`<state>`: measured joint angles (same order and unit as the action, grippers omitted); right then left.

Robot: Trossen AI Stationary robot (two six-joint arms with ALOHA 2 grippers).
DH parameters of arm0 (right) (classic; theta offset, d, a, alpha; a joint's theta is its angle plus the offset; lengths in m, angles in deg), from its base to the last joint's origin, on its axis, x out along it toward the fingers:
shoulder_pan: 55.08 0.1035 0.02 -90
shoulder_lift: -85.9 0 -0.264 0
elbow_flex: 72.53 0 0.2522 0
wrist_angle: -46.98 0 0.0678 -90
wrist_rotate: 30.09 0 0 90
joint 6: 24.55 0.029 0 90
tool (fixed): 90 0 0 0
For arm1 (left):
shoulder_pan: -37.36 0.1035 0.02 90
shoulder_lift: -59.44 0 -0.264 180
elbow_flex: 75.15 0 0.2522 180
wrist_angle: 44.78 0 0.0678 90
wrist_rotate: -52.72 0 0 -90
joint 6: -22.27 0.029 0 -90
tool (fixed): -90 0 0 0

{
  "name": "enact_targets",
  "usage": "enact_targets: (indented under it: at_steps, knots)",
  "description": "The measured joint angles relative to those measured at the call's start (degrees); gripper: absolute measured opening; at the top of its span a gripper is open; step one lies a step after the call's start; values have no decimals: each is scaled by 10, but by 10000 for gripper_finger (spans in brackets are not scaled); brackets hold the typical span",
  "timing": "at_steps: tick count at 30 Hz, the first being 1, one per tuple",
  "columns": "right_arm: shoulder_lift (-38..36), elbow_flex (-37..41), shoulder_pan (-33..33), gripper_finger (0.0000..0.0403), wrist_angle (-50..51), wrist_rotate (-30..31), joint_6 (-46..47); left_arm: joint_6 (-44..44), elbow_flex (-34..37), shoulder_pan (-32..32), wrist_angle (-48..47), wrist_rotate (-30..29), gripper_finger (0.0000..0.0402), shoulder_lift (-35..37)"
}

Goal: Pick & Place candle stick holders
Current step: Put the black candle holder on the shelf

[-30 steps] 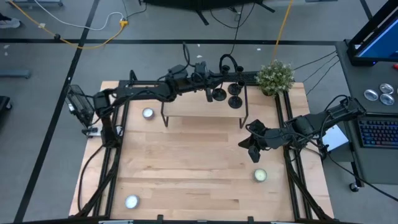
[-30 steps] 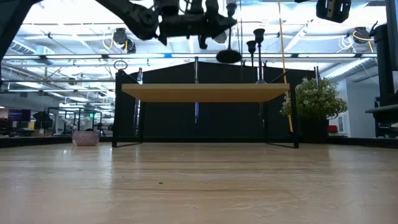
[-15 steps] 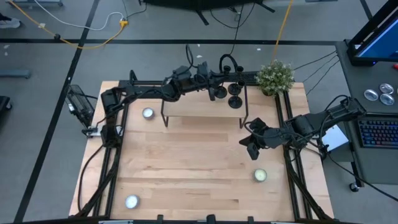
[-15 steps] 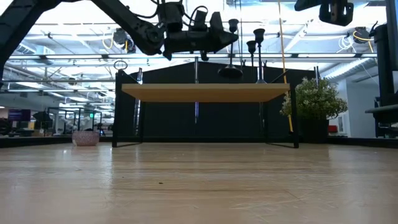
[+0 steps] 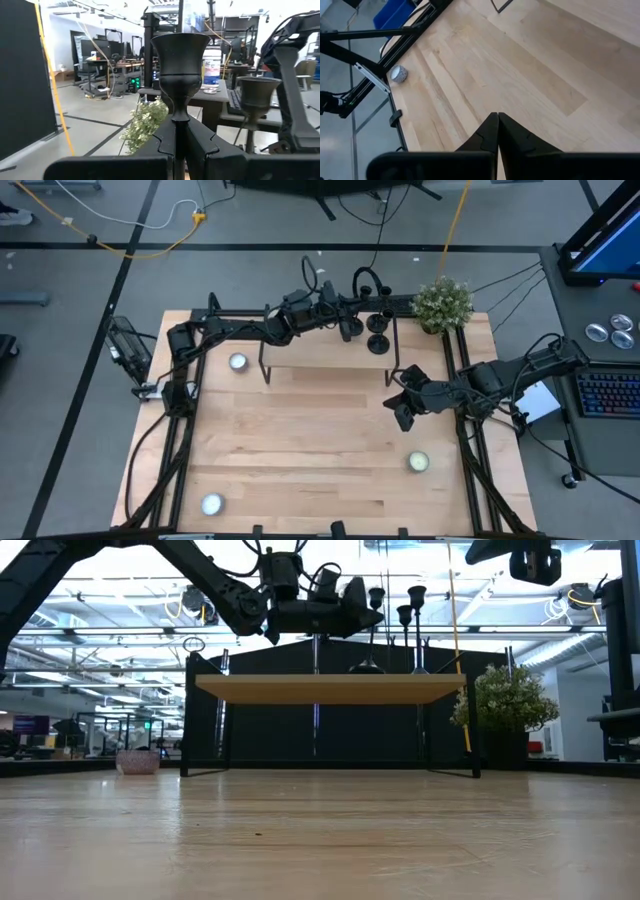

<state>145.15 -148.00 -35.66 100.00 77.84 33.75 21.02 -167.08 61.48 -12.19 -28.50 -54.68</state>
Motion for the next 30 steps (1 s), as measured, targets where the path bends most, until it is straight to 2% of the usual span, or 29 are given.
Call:
enact_targets:
  at_steps: [10, 30]
  knots:
    - [0, 0, 0, 0, -2, 0, 3, -2, 0, -6, 16, -17, 14, -27]
    - [0, 0, 0, 0, -2, 0, 7, -8, 0, -10, 30, -13, 14, -27]
